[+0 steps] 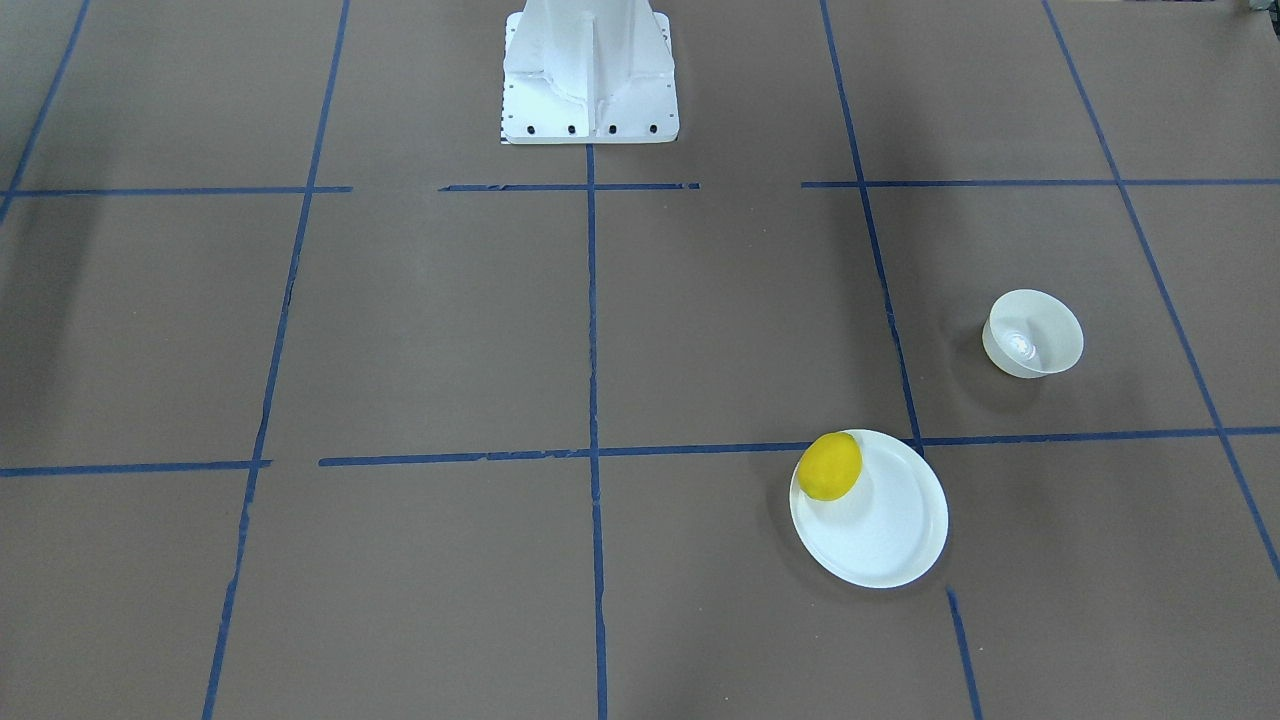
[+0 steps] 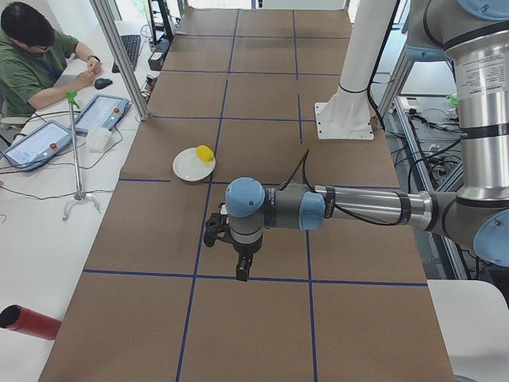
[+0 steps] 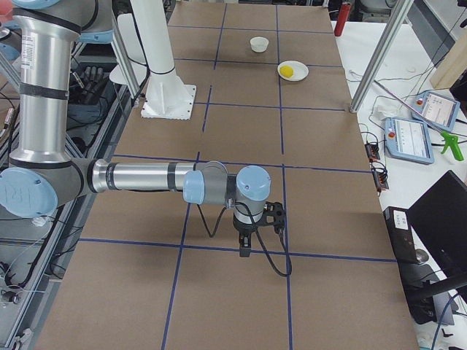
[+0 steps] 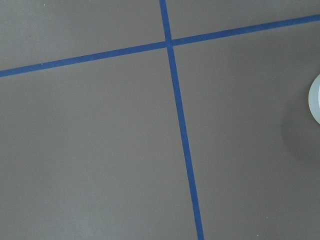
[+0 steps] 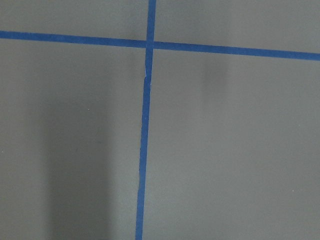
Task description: Move lemon from plate to bowl
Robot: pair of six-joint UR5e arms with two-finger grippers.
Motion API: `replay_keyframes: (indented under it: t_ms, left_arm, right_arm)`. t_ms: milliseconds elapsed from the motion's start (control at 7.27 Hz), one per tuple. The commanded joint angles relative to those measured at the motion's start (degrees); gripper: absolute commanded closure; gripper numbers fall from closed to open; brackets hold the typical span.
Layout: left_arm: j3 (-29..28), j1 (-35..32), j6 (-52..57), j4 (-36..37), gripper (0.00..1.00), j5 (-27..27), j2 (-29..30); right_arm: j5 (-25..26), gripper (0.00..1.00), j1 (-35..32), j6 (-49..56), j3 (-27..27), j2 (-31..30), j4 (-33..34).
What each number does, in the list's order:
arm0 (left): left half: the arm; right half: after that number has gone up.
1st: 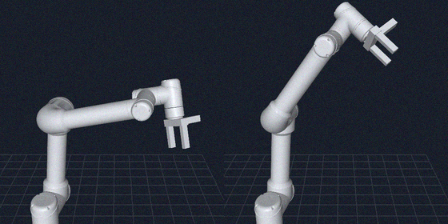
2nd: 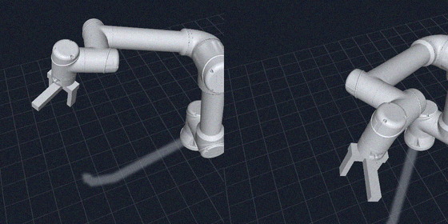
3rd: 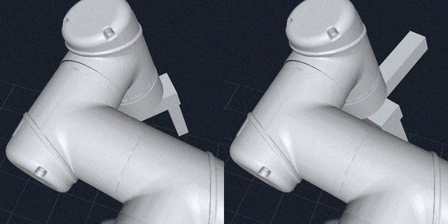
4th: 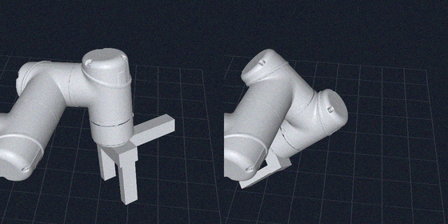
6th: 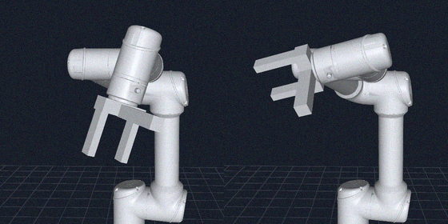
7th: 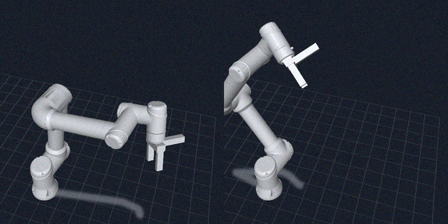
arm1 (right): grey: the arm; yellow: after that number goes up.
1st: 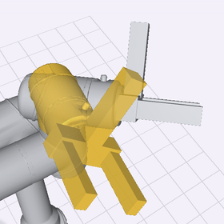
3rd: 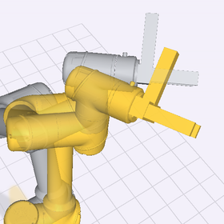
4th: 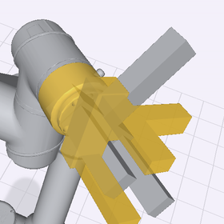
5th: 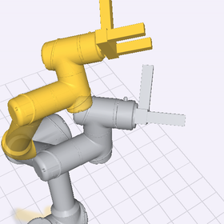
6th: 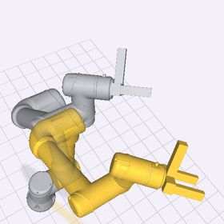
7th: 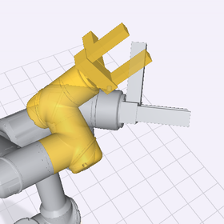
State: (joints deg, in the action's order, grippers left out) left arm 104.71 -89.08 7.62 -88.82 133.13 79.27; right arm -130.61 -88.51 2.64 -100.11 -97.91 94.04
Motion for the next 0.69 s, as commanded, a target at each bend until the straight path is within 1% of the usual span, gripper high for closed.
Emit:
replay_keyframes:
  t_ms: [0, 138, 275, 412, 550]
  left_arm:
    - [-0.1, 0.1, -0.1, -7.9, 0.00, 0.1, 1.9]
    - [-0.1, 0.5, -3.5, -11.1, 0.00, -0.1, 3.3]
    - [-0.6, 1.4, -4.9, -10.7, 0.00, -0.3, 8.6]
    - [-1.6, 4.2, -5.0, -10.6, 0.00, -0.2, 11.8]
    - [-4.1, 8.2, -5.1, -10.5, 0.00, -0.4, 16.6]
  right_arm:
    - [0.0, 0.00, 0.0, 0.0, 0.0, 0.0, 0.0]
    - [0.0, 0.00, 0.0, 0.0, 0.0, 0.0, 0.0]
    - [0.0, 0.00, 0.0, 0.0, 0.0, 0.0, 0.0]
    - [0.0, 0.00, 0.0, 0.0, 0.0, 0.0, 0.0]
    - [0.0, 0.00, 0.0, 0.0, 0.0, 0.0, 0.0]
